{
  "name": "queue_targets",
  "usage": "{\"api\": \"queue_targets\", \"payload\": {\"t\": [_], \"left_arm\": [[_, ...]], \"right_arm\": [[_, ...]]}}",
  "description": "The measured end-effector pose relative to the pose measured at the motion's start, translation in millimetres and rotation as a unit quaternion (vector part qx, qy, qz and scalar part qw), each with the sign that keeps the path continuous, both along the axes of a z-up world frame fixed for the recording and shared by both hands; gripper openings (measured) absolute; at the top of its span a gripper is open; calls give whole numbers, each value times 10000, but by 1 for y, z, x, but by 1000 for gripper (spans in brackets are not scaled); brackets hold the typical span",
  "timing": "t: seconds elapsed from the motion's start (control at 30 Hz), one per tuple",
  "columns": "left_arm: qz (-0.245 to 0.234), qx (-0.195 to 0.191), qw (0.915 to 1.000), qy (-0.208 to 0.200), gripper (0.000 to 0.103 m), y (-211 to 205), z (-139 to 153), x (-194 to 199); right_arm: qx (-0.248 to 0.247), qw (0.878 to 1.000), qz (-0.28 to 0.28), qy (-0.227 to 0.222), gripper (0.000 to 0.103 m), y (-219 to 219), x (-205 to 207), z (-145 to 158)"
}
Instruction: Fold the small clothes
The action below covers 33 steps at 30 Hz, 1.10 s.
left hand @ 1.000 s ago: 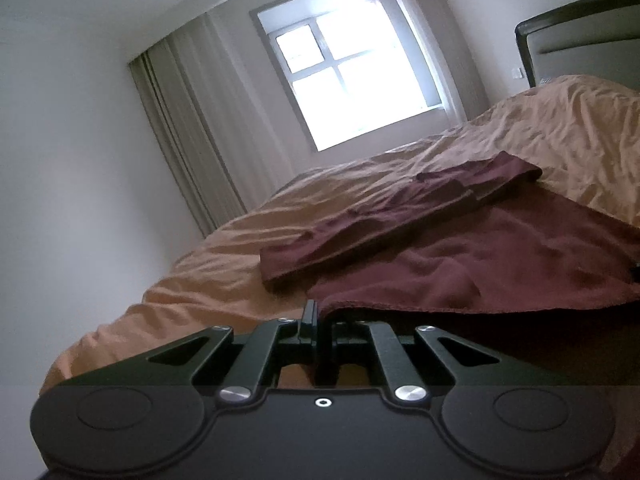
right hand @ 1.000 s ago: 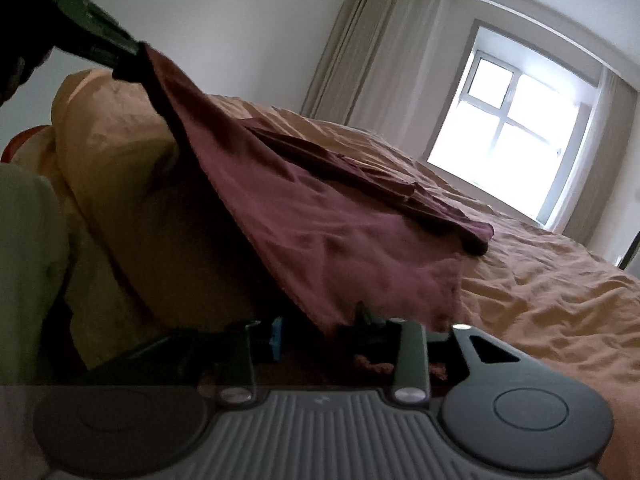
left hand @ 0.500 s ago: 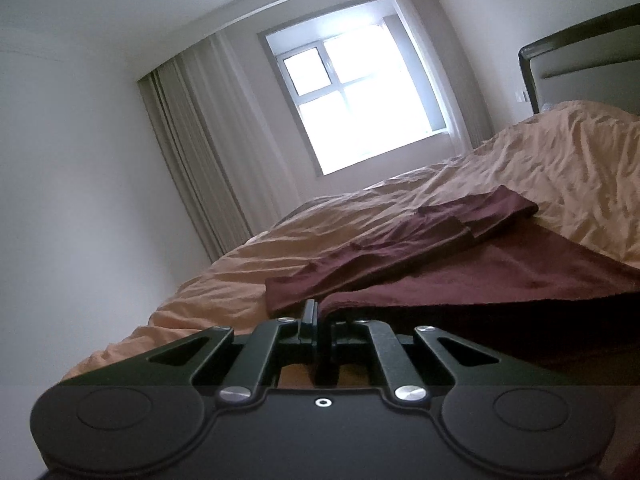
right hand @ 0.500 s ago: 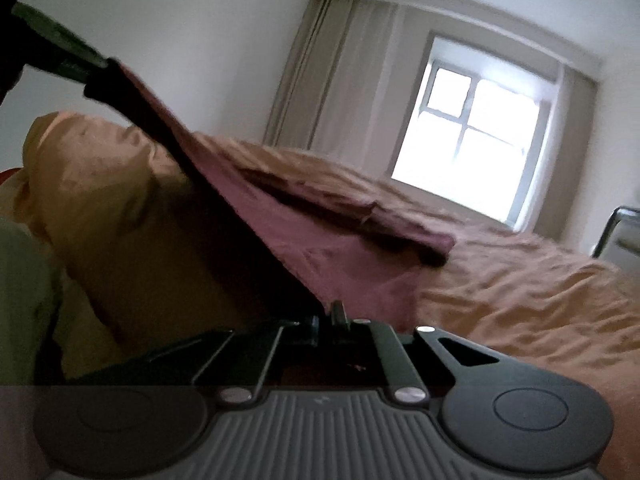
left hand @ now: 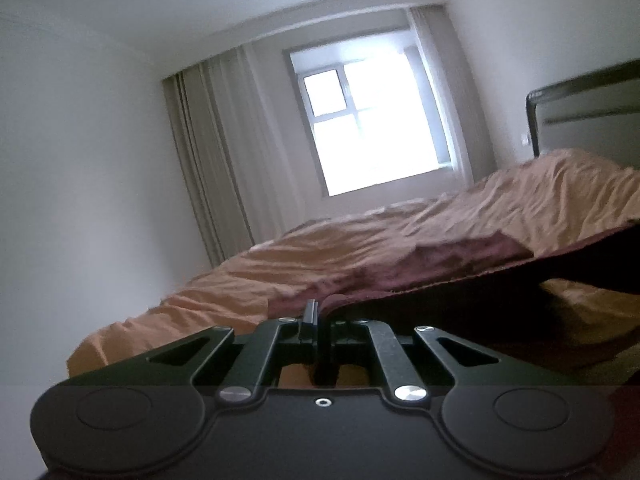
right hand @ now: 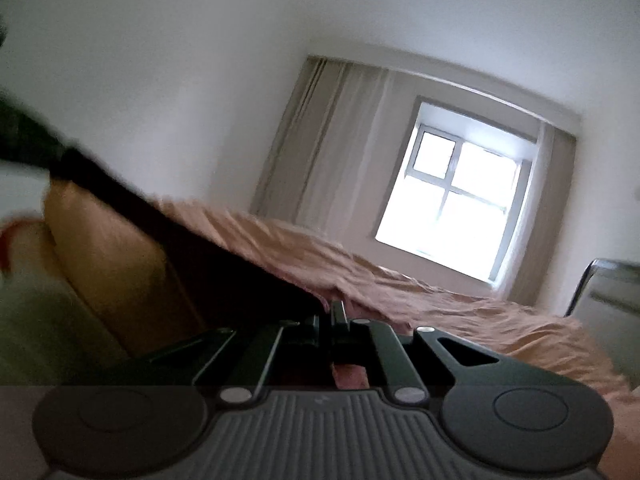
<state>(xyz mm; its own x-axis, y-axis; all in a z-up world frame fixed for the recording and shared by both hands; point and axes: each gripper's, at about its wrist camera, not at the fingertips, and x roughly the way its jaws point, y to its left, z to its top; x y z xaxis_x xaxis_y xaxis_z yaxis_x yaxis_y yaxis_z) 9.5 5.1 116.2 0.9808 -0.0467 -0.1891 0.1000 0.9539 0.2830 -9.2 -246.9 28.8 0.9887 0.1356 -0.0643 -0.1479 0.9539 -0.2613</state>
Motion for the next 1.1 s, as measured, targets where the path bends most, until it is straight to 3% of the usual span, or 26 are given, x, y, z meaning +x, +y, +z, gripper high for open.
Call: {"api": "queue_targets", "payload": {"t": [0.13, 0.23, 0.47, 0.8, 1.1], "left_arm": [[37, -507, 9987, -99, 5, 7, 23, -48], [49, -772, 9969, -127, 5, 13, 35, -68], [-33, -557, 9984, -120, 5, 14, 42, -53], [-97, 28, 9994, -318, 6, -1, 64, 30], [-68, -161, 9996, 223, 6, 5, 52, 180]], "right_arm": [[672, 9963, 537, -11, 6, -21, -37, 36], [651, 9949, 759, -82, 6, -27, -49, 54], [313, 9979, 560, -128, 6, -18, -30, 54], [-5, 9985, -10, -542, 6, -9, 52, 68], [-293, 9990, -101, -315, 6, 1, 182, 69]]}}
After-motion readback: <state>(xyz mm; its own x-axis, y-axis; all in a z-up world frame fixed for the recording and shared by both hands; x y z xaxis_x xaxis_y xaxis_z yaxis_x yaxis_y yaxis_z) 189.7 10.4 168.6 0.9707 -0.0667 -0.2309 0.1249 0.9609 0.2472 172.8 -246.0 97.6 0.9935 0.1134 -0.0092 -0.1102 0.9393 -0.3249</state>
